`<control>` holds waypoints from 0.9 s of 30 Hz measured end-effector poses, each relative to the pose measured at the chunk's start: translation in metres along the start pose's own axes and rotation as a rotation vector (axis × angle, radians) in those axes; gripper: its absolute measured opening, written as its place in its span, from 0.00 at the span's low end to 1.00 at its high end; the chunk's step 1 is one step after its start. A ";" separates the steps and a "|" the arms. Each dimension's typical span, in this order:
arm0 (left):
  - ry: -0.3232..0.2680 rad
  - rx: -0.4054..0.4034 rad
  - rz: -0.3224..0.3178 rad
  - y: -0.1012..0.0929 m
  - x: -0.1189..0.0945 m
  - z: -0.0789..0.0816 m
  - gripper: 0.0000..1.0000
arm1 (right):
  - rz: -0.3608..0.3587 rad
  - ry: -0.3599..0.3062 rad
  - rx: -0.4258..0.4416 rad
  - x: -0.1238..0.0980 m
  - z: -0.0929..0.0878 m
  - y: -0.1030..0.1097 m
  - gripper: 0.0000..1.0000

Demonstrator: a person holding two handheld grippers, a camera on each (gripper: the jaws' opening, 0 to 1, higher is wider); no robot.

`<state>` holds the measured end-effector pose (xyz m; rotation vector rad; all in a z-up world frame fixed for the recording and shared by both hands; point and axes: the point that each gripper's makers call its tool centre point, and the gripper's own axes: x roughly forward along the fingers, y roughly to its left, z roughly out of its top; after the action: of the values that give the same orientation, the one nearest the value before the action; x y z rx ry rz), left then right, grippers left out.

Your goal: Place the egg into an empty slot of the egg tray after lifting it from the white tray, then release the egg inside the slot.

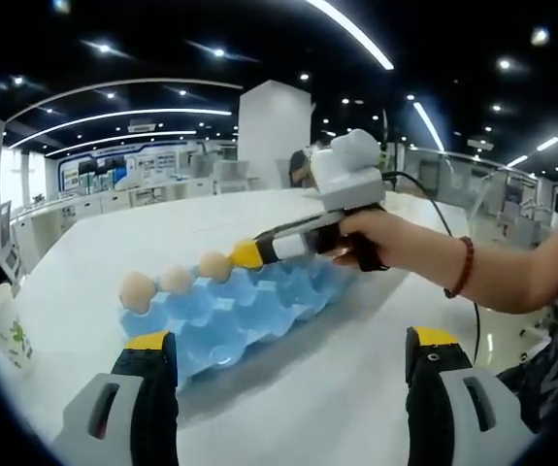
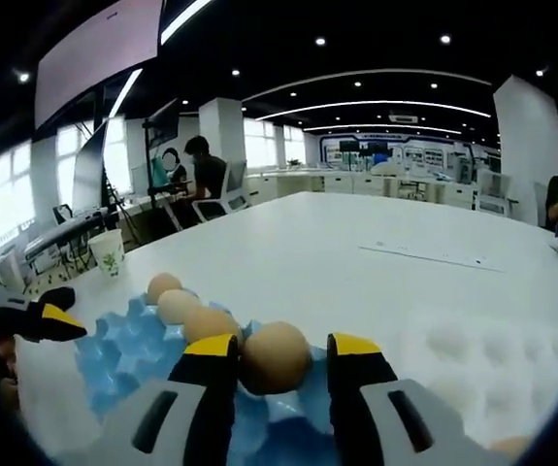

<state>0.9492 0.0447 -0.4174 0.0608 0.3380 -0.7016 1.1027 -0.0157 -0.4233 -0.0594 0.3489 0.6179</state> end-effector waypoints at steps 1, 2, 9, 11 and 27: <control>-0.002 0.000 -0.002 -0.001 0.000 0.001 1.00 | -0.007 -0.007 0.001 -0.003 0.000 -0.001 0.45; -0.008 -0.001 -0.005 -0.001 0.000 0.002 1.00 | -0.013 -0.015 0.002 -0.006 0.002 -0.002 0.48; -0.015 -0.007 -0.001 -0.001 0.002 0.005 1.00 | -0.007 -0.041 -0.010 -0.013 0.014 -0.001 0.66; -0.020 -0.010 -0.004 -0.002 0.002 0.006 1.00 | -0.011 -0.033 -0.018 -0.014 0.013 -0.002 0.72; -0.054 -0.011 -0.001 -0.005 0.001 0.011 1.00 | -0.019 -0.022 -0.029 -0.025 0.008 -0.005 0.90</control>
<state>0.9496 0.0385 -0.4066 0.0314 0.2899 -0.7008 1.0892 -0.0319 -0.4074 -0.0832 0.3175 0.6045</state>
